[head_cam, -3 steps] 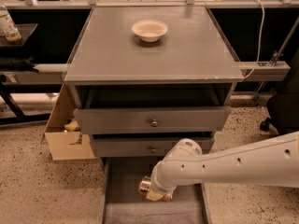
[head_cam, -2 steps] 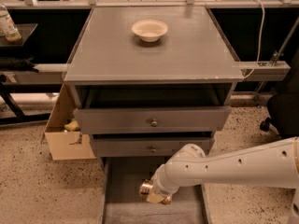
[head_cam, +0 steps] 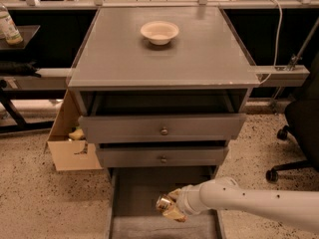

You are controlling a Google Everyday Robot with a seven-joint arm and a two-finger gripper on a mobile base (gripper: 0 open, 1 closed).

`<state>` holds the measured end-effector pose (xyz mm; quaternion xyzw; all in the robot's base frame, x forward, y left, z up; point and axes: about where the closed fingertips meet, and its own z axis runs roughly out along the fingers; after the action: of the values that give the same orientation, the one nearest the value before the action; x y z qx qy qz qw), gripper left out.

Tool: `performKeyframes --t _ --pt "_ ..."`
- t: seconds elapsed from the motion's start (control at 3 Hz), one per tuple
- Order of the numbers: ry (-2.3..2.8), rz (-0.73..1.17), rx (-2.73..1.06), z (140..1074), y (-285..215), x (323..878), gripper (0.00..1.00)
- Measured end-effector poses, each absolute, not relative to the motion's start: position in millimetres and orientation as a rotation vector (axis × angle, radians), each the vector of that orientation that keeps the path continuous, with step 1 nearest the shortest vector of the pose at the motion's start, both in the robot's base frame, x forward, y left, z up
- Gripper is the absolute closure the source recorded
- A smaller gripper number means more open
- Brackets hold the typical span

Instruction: Place orange can into bottom drawer

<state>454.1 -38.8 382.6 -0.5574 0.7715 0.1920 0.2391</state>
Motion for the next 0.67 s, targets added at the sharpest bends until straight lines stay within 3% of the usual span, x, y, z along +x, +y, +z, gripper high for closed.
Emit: performKeyframes --t 0.67 --pt "2.042 0.748 -1.463 280 -61 492 1.00"
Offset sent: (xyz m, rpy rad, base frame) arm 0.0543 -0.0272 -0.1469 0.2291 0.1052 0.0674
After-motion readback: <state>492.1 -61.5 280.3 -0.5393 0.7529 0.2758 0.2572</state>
